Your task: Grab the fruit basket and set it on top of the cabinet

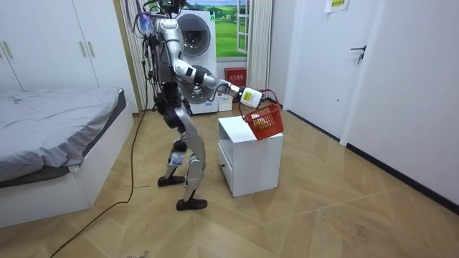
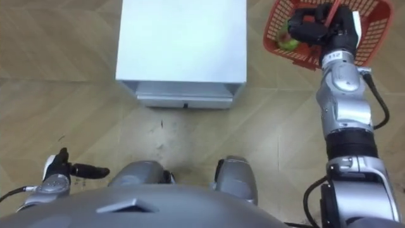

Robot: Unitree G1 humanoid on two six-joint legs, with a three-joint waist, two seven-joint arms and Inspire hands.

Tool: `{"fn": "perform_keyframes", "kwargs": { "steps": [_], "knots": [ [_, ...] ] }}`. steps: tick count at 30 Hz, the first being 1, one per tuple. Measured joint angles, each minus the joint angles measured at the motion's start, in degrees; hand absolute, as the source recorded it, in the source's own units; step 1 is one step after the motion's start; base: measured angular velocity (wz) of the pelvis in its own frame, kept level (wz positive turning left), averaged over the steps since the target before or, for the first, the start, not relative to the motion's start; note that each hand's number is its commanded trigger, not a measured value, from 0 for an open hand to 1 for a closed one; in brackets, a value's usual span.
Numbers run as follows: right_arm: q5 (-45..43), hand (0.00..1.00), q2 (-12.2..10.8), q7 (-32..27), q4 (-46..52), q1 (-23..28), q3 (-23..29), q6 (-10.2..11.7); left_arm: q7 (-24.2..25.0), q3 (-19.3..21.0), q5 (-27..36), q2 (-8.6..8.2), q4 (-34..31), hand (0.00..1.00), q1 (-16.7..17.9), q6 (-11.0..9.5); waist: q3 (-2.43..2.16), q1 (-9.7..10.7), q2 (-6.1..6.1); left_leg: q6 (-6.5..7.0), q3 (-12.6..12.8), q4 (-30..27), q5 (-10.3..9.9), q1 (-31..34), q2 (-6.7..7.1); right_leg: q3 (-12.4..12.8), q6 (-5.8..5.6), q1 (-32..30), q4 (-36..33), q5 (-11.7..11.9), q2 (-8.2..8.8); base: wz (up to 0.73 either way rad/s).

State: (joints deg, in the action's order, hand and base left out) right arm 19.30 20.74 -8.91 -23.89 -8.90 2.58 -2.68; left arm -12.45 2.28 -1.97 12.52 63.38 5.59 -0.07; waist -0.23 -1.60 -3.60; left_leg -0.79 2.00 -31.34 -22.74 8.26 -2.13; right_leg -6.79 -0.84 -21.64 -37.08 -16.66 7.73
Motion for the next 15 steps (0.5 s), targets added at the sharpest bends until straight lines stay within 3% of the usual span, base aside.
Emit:
{"fn": "perform_keyframes", "kwargs": {
  "steps": [2, 4, 5, 6, 7, 10, 15],
  "knots": [
    [0.9, 1.00, -0.2, -0.3, 2.6, -0.1, -0.6, 0.0, 0.2, -0.1, 0.0, -0.63, 0.0, 0.00, 0.9, 0.1, -0.14, -1.0, 0.46, -2.21, 0.9, 4.7, 1.3, -2.3, -1.65, 0.5, 1.29, 4.4, 5.4, 1.0, -2.44, -0.12],
    [1.2, 1.00, -0.3, 0.4, 5.5, -0.1, -1.0, 0.0, 0.2, 0.0, -0.1, -0.72, -0.3, 0.00, 1.0, 0.6, 0.00, -0.7, 0.23, -2.38, 1.0, 11.3, 2.4, -2.7, -1.86, 1.9, 1.40, 8.5, 11.7, 3.4, -4.00, 0.08],
    [0.8, 1.00, -0.3, 0.8, 8.1, -0.1, -1.0, 0.0, 0.2, 0.0, -0.3, -0.75, -1.0, 0.00, 1.1, 0.9, 0.36, -0.6, -0.52, -1.81, 1.1, 15.3, 5.4, -2.0, -0.92, 3.2, 1.15, 10.8, 15.4, 4.4, -4.21, -0.10],
    [0.2, 1.00, -0.3, 1.6, 11.1, -0.1, -1.2, 0.0, 0.2, 0.0, -0.6, -1.21, -1.9, 0.00, 1.9, 1.4, 0.35, -1.5, -0.61, -0.59, 1.3, 17.2, 10.8, -1.9, -0.44, 4.0, 0.88, 12.2, 17.7, 5.4, -4.69, -0.30],
    [-0.1, 1.00, -0.5, 2.0, 12.3, -0.1, -1.5, 0.1, 0.2, 0.0, -1.0, -1.28, -2.0, 0.00, 2.4, 1.5, 0.28, -2.1, -0.71, -0.56, 2.3, 17.5, 11.1, -2.6, -0.58, 4.4, 0.67, 13.1, 18.9, 5.6, -4.84, -0.41],
    [-2.6, 1.00, -0.7, 4.3, 15.9, -0.1, -1.7, 0.1, 1.2, 1.0, -1.8, -1.57, -2.0, 0.00, 3.2, 2.8, 0.22, -2.6, -0.58, -0.26, 2.2, 19.3, 11.4, -6.6, -0.16, 2.7, 0.04, 17.8, 24.8, 7.6, -5.40, -0.15],
    [-3.9, 1.00, -1.0, 7.9, 19.5, 0.1, -3.8, 0.0, 2.1, 2.3, -2.8, -1.52, -3.7, 0.00, 4.2, 3.7, 0.27, -3.7, -0.46, -0.26, 1.7, 20.9, 11.4, -8.7, 0.44, -2.3, -0.23, 20.3, 26.6, 8.4, -5.04, -0.05]
  ]
}}
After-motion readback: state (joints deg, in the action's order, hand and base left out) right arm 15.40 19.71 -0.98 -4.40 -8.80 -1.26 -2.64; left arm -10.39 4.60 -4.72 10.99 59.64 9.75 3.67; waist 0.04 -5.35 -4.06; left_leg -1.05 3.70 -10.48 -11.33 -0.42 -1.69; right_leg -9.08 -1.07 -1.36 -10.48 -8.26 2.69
